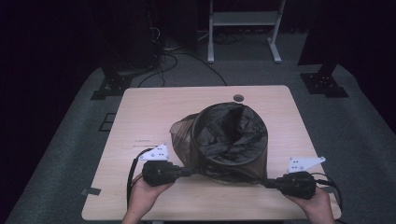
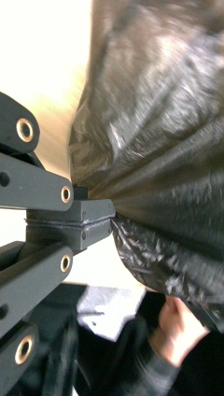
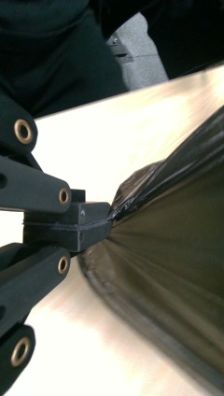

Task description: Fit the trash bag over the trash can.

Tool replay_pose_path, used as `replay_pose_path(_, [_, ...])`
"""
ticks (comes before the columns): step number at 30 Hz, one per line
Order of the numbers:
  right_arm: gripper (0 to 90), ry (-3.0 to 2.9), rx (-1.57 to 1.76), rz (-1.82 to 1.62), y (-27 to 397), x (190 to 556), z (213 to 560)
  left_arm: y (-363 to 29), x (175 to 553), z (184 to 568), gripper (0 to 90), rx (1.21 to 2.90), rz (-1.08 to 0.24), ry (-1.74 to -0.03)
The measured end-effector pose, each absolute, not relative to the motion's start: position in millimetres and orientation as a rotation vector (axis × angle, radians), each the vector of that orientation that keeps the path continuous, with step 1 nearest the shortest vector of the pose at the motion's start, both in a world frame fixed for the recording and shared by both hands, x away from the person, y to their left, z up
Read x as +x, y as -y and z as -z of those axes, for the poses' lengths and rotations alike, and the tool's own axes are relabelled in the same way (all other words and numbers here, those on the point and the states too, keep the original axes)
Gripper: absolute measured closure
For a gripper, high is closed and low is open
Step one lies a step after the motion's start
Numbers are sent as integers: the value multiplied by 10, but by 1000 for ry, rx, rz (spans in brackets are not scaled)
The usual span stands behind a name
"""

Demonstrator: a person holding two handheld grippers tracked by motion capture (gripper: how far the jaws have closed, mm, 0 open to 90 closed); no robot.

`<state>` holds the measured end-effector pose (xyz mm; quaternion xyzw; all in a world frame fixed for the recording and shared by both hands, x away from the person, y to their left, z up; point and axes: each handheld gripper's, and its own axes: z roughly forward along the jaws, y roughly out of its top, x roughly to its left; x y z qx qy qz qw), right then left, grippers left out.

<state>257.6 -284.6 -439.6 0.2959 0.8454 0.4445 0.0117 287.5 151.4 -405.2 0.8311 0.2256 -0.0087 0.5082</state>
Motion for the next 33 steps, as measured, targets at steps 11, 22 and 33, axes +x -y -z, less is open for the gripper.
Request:
replay_pose_path(11, [426, -2444, 902, -1552, 3051, 2634, 4081, -1712, 2864, 3755, 571, 1913, -54, -512])
replay_pose_path(22, [278, -2379, 690, -1664, 2987, 2957, 3706, -1754, 3123, 3508, 338, 1931, -132, -474])
replay_pose_path(33, [636, -2416, 624, -1652, 2831, 3077, 3771, -1446, 3427, 3844, 603, 1991, -39, -380])
